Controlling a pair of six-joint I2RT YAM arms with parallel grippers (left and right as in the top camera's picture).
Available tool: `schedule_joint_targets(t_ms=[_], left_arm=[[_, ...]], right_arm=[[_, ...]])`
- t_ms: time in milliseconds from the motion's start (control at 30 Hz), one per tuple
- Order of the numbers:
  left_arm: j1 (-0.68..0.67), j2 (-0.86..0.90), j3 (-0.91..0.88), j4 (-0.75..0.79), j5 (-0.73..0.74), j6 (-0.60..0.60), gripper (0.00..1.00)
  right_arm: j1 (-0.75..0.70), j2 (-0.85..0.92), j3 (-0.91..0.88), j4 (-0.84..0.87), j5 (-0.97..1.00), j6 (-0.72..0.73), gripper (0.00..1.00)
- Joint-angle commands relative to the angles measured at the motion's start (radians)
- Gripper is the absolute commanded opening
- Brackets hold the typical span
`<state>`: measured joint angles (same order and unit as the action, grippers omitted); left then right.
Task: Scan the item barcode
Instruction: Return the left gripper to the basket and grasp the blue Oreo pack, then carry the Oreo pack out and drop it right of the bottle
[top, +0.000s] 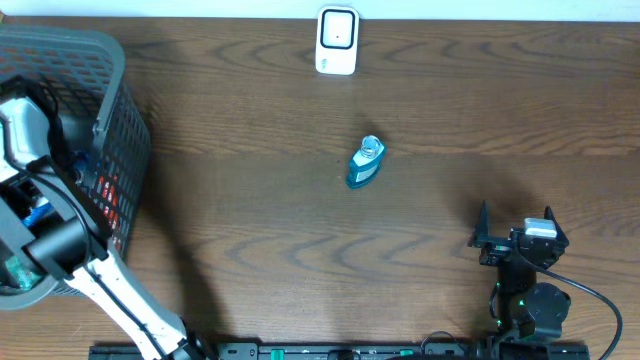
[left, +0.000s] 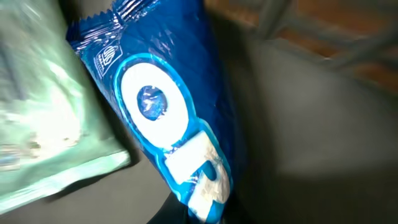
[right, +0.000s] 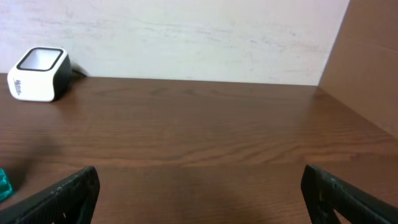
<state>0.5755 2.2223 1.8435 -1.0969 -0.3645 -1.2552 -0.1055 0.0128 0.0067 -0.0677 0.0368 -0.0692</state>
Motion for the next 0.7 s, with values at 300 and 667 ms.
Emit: schedule_joint_targets(t_ms=[300,667], left_arm=[[-0.002,-0.785,0.024,0.012,0.212,0.153,0.07],[-0.626,-0.905,0.023,0.060,0.581,0.460,0.07]], right_arm=[[-0.006,-0.004,-0.001,-0.003,0.003,0.009,0.99],[-0.006,-0.004,-0.001,-0.003,0.003,0.009,0.99]])
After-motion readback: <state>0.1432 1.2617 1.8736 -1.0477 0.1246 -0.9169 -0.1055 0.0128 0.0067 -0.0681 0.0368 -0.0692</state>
